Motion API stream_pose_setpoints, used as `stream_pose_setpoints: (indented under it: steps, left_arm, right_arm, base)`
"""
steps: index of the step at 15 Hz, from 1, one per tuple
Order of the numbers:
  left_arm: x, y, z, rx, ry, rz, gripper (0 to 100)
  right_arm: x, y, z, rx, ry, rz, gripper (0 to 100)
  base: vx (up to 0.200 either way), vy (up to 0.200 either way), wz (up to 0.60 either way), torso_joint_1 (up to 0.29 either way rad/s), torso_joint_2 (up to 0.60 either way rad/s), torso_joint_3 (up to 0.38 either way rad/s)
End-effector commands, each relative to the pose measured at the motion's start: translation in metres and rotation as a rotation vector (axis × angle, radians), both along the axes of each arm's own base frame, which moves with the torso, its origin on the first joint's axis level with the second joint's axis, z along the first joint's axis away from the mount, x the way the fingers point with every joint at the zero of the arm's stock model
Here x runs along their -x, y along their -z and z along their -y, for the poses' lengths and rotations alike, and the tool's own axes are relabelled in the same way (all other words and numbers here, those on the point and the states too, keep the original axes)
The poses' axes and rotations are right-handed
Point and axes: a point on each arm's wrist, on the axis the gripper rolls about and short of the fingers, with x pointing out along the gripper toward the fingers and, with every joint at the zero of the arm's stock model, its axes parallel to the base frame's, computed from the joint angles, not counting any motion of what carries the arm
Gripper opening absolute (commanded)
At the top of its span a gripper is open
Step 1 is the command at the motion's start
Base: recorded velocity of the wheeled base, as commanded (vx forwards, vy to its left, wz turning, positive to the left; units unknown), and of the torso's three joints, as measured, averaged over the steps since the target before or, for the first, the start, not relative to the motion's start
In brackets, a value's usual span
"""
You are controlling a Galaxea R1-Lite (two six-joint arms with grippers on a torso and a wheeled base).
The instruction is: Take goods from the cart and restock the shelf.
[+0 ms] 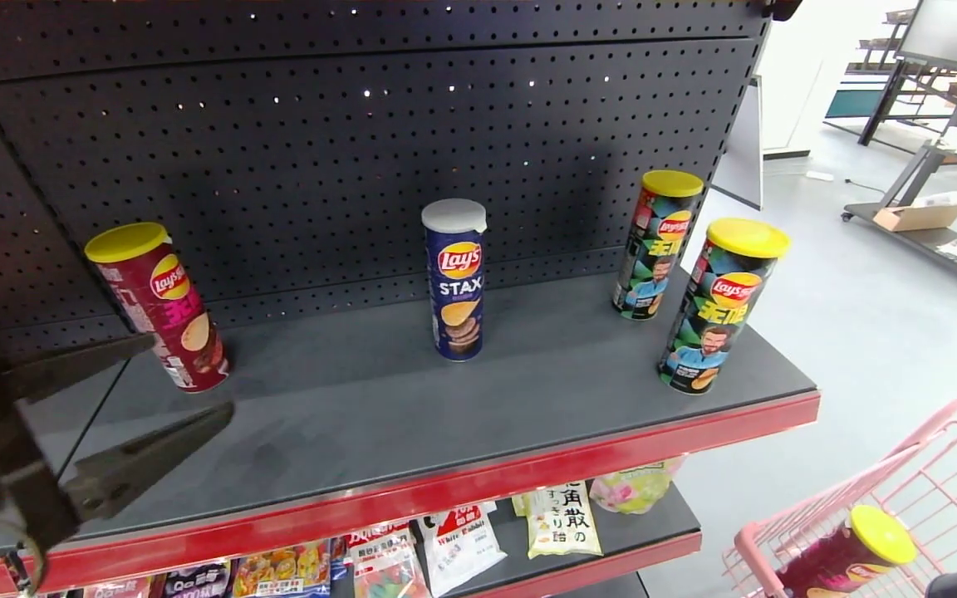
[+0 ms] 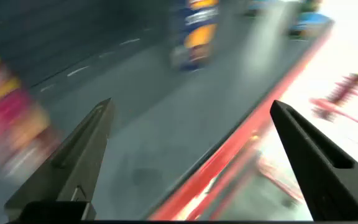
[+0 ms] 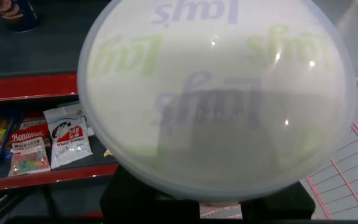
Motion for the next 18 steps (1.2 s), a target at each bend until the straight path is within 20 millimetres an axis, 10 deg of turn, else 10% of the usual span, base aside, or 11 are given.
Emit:
stream_pose_setpoints:
  steps: [1, 7, 18]
  left_arm:
    - [-0.088, 0.014, 0.038, -0.01, 0.218, -0.038, 100]
    - [-0.186, 0.029, 0.068, -0.014, 0.284, 0.025, 100]
    - [-0.24, 0.046, 0.108, 0.0, 0.343, 0.103, 100]
  right_arm:
    - [-0.004, -0.002, 0.0, 0.002, -0.001, -0.021, 0]
    - [-0.008, -0.004, -0.001, 0.005, 0.004, -0.042, 0]
    - [-0.009, -0.004, -0.001, 0.007, 0.016, -0.048, 0]
  base:
    - [0.0, 0.0, 0.0, 0.0, 0.0, 0.0]
    - [0.0, 0.0, 0.0, 0.0, 0.0, 0.0]
    - [0.0, 0.0, 0.0, 0.0, 0.0, 0.0]
